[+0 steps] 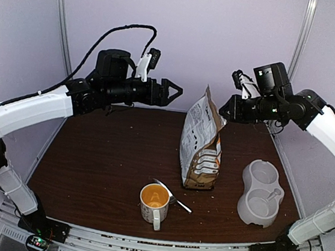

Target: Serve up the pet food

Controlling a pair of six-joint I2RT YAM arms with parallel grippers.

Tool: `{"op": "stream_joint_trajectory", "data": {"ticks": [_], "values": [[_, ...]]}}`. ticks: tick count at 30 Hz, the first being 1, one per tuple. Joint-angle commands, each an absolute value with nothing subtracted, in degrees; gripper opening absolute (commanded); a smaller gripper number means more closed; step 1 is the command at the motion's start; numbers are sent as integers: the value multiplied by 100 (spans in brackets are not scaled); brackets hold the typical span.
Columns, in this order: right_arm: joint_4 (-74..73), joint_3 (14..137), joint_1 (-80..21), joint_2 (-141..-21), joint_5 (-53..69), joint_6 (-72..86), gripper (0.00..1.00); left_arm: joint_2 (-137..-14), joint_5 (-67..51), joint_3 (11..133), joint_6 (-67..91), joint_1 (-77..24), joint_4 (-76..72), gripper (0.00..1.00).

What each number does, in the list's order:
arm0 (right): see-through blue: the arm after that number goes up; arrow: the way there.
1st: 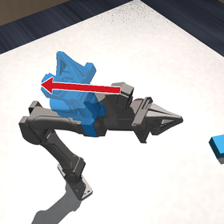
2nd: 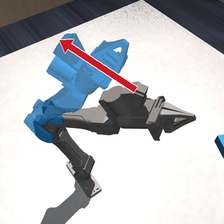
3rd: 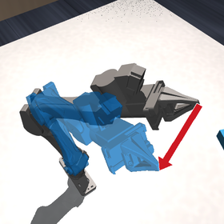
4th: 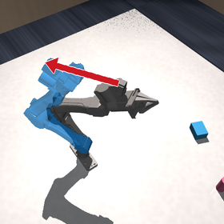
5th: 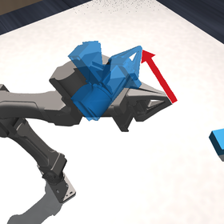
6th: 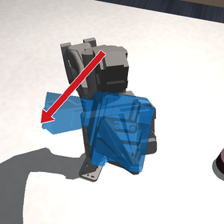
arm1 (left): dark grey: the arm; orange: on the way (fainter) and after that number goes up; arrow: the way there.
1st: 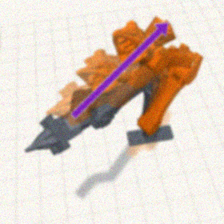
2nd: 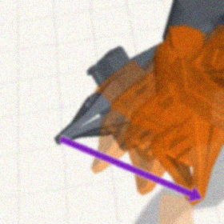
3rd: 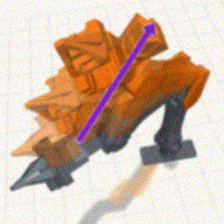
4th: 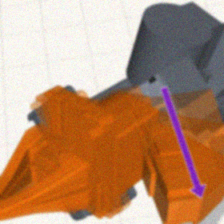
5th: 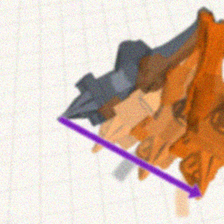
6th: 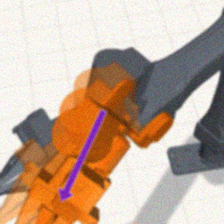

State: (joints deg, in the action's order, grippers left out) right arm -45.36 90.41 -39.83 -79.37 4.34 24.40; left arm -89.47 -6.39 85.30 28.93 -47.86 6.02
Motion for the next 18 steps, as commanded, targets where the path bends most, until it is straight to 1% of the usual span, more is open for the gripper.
{"op": "stream_joint_trajectory", "data": {"ticks": [1, 3, 7, 8, 13, 18], "values": [[-4907, 8966, -3981, -7667, 528, 2416, 9, -8920, -618, 8616, 2928, -4790, 334, 93], [-4929, 8933, -3981, -7635, 540, 2444, 7, -8914, -614, 8622, 2918, -4797, 334, 93], [-4921, 8934, -3981, -7628, 598, 2493, 6, -8913, -608, 8609, 2909, -4790, 334, 93], [-4928, 8949, -3981, -7629, 624, 2508, 7, -8912, -611, 8606, 2914, -4790, 339, 93], [-4913, 9016, -3990, -7588, 758, 2525, 19, -8870, -549, 8552, 2902, -4790, 343, 94], [-4668, 8901, -4050, -7439, 1018, 2453, 25, -8849, -492, 8516, 2905, -4790, 336, 94]]}}
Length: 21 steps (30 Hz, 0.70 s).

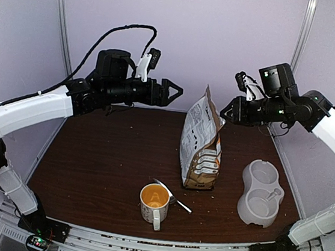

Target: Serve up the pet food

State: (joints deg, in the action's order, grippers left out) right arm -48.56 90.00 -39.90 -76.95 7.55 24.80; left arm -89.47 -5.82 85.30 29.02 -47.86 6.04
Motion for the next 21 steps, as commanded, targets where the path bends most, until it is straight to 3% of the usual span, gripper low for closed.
{"op": "stream_joint_trajectory", "data": {"ticks": [1, 8, 21], "values": [[-4645, 8880, -4059, -7407, 1018, 2454, 26, -8844, -503, 8516, 2909, -4790, 333, 94], [-4745, 8844, -4066, -7409, 923, 2463, 26, -8837, -524, 8482, 2932, -4792, 300, 94], [-4764, 8868, -4135, -7581, 962, 2461, 13, -8791, -462, 8421, 2927, -4799, 299, 91]]}}
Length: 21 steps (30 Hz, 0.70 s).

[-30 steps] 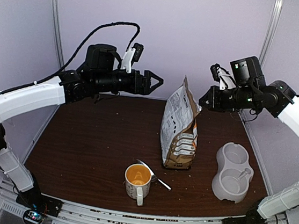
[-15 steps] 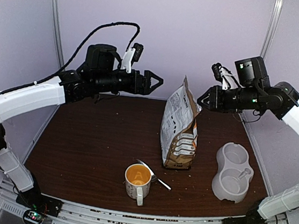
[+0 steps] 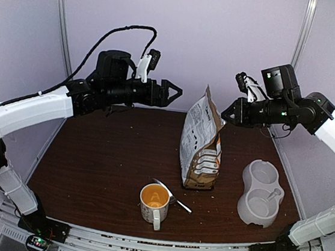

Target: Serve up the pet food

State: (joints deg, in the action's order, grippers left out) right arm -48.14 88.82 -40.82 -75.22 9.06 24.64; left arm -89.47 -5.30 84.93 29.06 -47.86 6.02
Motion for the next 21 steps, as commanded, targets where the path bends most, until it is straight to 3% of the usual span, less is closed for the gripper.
{"op": "stream_joint_trajectory", "data": {"ticks": [1, 11, 21], "values": [[-4763, 8877, -4139, -7591, 958, 2454, 13, -8784, -465, 8412, 2927, -4791, 299, 91], [-4849, 8893, -4157, -7672, 842, 2461, 10, -8743, -441, 8367, 2922, -4798, 290, 89], [-4729, 8817, -4189, -7737, 1111, 2552, 0, -8616, -396, 8211, 2949, -4799, 222, 89]]}}
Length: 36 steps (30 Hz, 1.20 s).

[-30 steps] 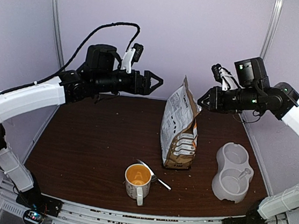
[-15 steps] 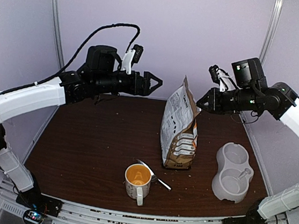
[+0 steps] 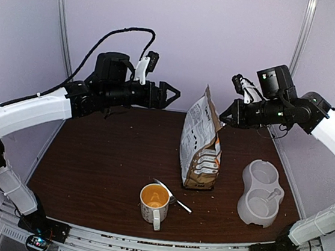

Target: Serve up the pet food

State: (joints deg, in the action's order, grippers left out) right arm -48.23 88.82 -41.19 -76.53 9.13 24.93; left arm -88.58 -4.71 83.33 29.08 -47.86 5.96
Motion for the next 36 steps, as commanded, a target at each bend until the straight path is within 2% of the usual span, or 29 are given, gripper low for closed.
{"op": "stream_joint_trajectory", "data": {"ticks": [1, 7, 20, 24, 31, 36], "values": [[-4613, 8764, -4244, -7735, 1228, 2577, 0, -8572, -392, 8130, 2982, -4799, 173, 89], [-2984, 8000, -4648, -7735, 1767, 3248, 0, -8350, -589, 7675, 3286, -4793, -136, 89], [-678, 6047, -4773, -6809, 1279, 4305, 0, -9250, -1764, 8130, 3885, -4983, -636, 87], [-369, 5734, -4772, -6566, 1213, 4377, 0, -9626, -1983, 8404, 3994, -5089, -709, 81], [-523, 5689, -4773, -6430, 1186, 4211, 0, -9892, -2107, 8707, 4057, -5133, -690, 65], [-560, 5616, -4774, -6383, 1204, 4193, 0, -10021, -2206, 8859, 4077, -5133, -585, 62]]}}
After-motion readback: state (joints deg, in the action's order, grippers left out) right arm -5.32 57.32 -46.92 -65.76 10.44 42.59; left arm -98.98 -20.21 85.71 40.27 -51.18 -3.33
